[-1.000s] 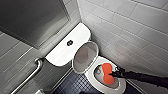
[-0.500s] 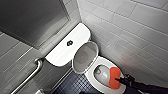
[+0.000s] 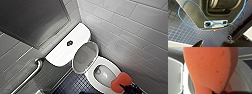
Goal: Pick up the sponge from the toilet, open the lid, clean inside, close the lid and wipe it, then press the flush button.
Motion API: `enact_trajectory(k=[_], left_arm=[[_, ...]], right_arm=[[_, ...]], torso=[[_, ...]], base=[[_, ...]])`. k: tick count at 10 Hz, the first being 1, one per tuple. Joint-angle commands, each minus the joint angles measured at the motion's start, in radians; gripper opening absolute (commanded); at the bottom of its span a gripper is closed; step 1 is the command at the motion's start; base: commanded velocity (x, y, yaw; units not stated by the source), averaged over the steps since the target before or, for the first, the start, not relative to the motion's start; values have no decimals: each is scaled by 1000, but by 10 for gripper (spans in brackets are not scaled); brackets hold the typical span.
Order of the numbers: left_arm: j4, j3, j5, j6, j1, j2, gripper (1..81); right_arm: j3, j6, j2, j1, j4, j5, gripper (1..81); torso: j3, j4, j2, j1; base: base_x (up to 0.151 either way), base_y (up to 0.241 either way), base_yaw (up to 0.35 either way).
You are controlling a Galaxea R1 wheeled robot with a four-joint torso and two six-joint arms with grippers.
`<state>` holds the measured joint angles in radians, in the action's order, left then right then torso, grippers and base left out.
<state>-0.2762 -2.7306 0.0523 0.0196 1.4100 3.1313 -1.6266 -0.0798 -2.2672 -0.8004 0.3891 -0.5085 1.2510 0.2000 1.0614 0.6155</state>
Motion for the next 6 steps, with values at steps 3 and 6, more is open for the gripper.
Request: enact_trajectory(k=[3,6], left_arm=[[-9,-4,-95,-9,57,0,811],[-9,-4,-95,-9,59,0,811]], right_arm=[[174,-2,82,-202,30,-120,10],[196,5,73,-335,10,-220,10]], torso=[[0,0,0,0],[0,0,0,0]], base=[[0,0,0],[0,0,0]])
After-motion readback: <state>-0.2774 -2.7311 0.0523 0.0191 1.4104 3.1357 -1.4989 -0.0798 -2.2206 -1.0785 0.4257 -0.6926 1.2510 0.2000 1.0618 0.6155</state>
